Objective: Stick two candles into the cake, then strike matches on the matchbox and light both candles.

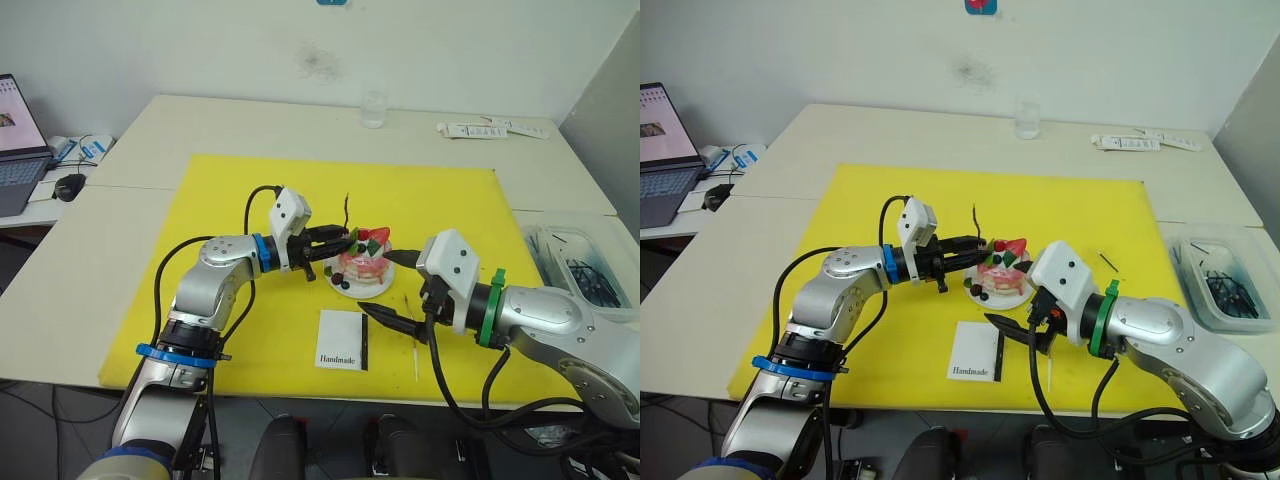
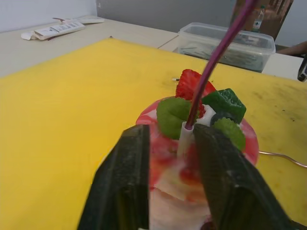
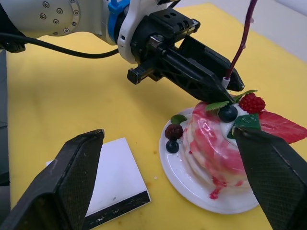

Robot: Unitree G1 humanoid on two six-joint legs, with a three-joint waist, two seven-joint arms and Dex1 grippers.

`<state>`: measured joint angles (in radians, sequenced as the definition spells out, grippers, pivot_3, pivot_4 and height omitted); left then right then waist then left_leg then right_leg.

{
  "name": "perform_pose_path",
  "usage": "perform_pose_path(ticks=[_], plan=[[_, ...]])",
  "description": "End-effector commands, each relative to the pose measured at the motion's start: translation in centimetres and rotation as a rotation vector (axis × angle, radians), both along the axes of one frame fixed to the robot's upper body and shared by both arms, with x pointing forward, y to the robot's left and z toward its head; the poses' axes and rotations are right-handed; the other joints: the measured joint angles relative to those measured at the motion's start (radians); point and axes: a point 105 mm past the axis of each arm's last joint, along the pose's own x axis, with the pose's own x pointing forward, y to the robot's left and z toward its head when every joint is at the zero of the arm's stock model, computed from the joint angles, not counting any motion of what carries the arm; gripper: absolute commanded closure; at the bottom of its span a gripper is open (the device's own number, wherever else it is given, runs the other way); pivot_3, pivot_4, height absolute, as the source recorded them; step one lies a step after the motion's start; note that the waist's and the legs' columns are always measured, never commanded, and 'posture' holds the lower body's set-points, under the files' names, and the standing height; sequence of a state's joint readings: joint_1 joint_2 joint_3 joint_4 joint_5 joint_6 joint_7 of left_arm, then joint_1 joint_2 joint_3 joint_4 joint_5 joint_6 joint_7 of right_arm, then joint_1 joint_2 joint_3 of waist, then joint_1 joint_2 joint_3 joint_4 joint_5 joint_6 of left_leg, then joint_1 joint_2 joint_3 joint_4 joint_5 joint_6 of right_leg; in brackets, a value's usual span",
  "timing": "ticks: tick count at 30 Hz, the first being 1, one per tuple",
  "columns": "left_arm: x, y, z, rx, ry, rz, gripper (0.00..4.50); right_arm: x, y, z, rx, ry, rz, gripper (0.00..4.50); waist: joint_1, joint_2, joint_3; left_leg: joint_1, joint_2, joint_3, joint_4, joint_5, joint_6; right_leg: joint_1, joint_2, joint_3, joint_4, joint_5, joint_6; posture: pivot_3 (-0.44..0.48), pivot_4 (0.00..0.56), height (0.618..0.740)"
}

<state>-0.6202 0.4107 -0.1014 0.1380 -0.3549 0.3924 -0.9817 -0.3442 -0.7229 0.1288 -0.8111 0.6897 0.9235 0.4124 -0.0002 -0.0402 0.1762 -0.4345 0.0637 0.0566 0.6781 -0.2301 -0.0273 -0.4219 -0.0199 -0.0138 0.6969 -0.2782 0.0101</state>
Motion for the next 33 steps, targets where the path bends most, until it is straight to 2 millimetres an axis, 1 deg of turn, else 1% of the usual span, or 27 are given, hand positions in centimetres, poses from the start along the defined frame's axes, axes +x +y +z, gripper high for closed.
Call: perform_pose_path(ticks=[1, 2, 8, 12, 15, 17, 18, 20, 22, 25, 28, 30, 33], plan=[[-0.1, 1.1, 2.0, -0.038, -0.050, 0.033, 1.65, -0.3, 0.1, 1.3, 0.026, -0.057, 0.002, 0.00, -0.001, 0.000, 0.000, 0.000, 0.000, 0.000, 0.000, 0.000, 0.000, 0.000, 0.000, 0.000, 0.000, 0.000, 0.000, 0.000, 0.150, 0.684], [0.0, 1.5, 2.2, -0.035, -0.055, 0.044, 1.37, -0.3, 0.2, 1.3, 0.032, -0.057, -0.002, 0.00, -0.001, 0.000, 0.000, 0.000, 0.000, 0.000, 0.000, 0.000, 0.000, 0.000, 0.000, 0.000, 0.000, 0.000, 0.000, 0.000, 0.150, 0.684], [-0.2, 2.3, 2.7, -0.034, -0.076, 0.068, 1.37, 0.0, 0.3, 1.7, 0.064, -0.069, -0.023, 0.00, -0.002, 0.000, 0.000, 0.000, 0.000, 0.000, 0.000, 0.000, 0.000, 0.000, 0.000, 0.000, 0.000, 0.000, 0.000, 0.000, 0.150, 0.684], [-0.8, 3.3, 3.7, -0.040, -0.083, 0.067, 1.37, 0.4, -0.2, 2.6, 0.095, -0.107, -0.064, 0.00, -0.002, 0.000, 0.000, 0.000, 0.000, 0.000, 0.000, 0.000, 0.000, 0.000, 0.000, 0.000, 0.000, 0.000, 0.000, 0.000, 0.150, 0.684], [-2.7, 5.4, 4.2, -0.001, -0.037, 0.022, 1.37, 0.2, -1.9, 3.5, 0.103, -0.143, -0.109, 0.00, -0.003, 0.000, 0.000, 0.000, 0.001, 0.000, 0.000, 0.000, 0.000, 0.000, 0.000, 0.000, 0.000, 0.000, 0.000, 0.000, 0.150, 0.684], [-4.6, 6.8, 3.9, 0.068, 0.021, -0.036, 1.37, -0.3, -3.5, 3.0, 0.056, -0.143, -0.153, 0.00, -0.004, 0.000, 0.000, 0.000, 0.001, 0.000, -0.001, 0.000, 0.000, -0.001, 0.000, 0.000, 0.000, 0.000, 0.000, 0.000, 0.150, 0.684], [-5.5, 7.1, 3.7, 0.097, 0.051, -0.070, 1.37, -0.6, -4.1, 2.6, 0.030, -0.134, -0.167, 0.00, -0.003, 0.000, 0.000, 0.000, 0.001, 0.000, -0.001, 0.000, 0.000, -0.001, 0.000, 0.000, 0.000, -0.001, 0.000, 0.000, 0.150, 0.684], [-8.2, 7.2, 2.8, 0.153, 0.151, -0.188, 1.37, -1.5, -5.1, 1.2, -0.018, -0.075, -0.196, 0.00, -0.003, 0.000, 0.000, 0.000, 0.001, 0.000, -0.002, 0.000, 0.000, -0.001, 0.000, 0.000, 0.000, -0.001, 0.000, 0.000, 0.150, 0.684], [-10.8, 6.8, 1.9, 0.187, 0.247, -0.309, 1.37, -2.4, -5.7, -0.6, -0.038, 0.012, -0.232, 0.00, -0.002, 0.000, 0.000, 0.001, 0.001, 0.000, -0.002, 0.000, 0.000, 0.000, -0.001, 0.000, 0.000, -0.002, 0.000, 0.000, 0.150, 0.684], [-13.1, 5.3, 1.0, 0.191, 0.295, -0.426, 1.37, -3.7, -5.9, -3.1, -0.072, 0.120, -0.275, 0.00, 0.001, 0.000, 0.000, 0.001, 0.000, 0.000, -0.001, 0.000, 0.000, 0.000, -0.002, 0.000, 0.000, -0.002, 0.000, 0.000, 0.150, 0.684], [-14.4, 3.6, 0.3, 0.179, 0.306, -0.498, 1.37, -4.7, -5.7, -4.9, -0.083, 0.202, -0.305, 0.00, 0.000, 0.000, 0.000, 0.002, 0.000, 0.000, 0.000, 0.000, 0.000, 0.001, -0.003, 0.000, 0.000, 0.000, -0.001, 0.000, 0.150, 0.684], [-14.6, 2.9, 0.1, 0.170, 0.304, -0.517, 1.37, -4.9, -5.5, -5.7, -0.079, 0.234, -0.329, 0.00, 0.000, 0.000, 0.000, 0.003, 0.000, 0.001, 0.002, 0.000, 0.000, 0.001, -0.003, 0.001, 0.000, 0.000, -0.005, 0.000, 0.150, 0.684], [-14.8, 2.4, 0.1, 0.163, 0.303, -0.537, 1.37, -4.8, -5.5, -6.7, -0.067, 0.277, -0.394, 0.00, -0.001, 0.000, 0.000, 0.003, 0.000, 0.000, 0.002, 0.001, 0.001, 0.001, -0.003, 0.002, 0.000, 0.001, -0.006, 0.000, 0.150, 0.684]])
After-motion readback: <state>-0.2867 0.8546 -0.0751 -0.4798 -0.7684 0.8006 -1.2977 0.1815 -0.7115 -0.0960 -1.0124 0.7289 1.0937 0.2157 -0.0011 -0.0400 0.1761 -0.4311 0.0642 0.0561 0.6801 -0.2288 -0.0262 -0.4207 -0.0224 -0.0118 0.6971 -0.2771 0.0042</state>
